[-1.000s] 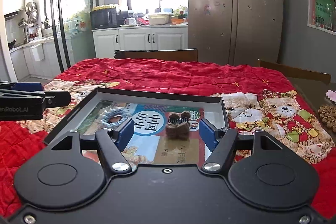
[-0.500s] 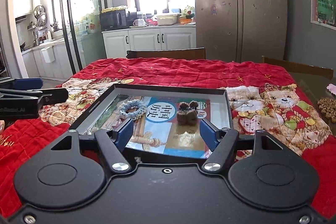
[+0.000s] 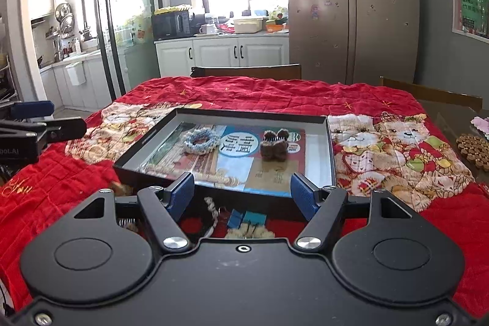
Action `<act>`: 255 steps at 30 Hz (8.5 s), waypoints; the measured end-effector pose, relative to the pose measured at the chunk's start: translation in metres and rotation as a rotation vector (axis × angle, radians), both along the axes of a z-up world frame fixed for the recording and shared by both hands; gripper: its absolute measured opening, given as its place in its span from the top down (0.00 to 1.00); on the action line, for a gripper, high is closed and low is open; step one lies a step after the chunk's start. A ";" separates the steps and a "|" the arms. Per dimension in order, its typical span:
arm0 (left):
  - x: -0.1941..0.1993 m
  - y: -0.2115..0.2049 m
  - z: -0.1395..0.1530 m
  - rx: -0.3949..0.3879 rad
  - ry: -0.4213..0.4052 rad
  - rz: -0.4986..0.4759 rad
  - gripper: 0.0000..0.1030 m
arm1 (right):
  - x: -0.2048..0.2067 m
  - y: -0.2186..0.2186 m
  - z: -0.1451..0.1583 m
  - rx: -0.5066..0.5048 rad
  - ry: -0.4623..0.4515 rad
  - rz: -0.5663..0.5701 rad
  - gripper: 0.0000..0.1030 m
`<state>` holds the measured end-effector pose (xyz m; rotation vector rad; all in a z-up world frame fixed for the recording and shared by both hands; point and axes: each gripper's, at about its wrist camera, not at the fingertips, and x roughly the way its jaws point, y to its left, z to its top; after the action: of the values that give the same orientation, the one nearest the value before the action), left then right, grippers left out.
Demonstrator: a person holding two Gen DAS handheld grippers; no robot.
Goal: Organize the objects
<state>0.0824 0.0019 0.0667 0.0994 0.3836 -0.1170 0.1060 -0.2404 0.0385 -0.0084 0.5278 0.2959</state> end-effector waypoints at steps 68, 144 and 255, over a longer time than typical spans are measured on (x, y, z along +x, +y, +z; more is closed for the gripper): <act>-0.008 0.031 -0.109 -0.043 0.244 0.012 0.36 | -0.032 0.036 -0.096 -0.086 0.088 0.061 0.74; -0.031 0.016 -0.058 -0.074 0.126 -0.101 0.63 | -0.055 0.035 -0.048 -0.110 -0.064 0.132 0.91; 0.212 -0.011 -0.092 -0.093 0.287 0.011 0.62 | 0.239 0.072 -0.083 0.000 0.099 -0.030 0.91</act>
<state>0.2949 -0.0094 -0.0256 -0.0119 0.6640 -0.1387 0.3453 -0.1679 -0.0443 0.0141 0.6260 0.2674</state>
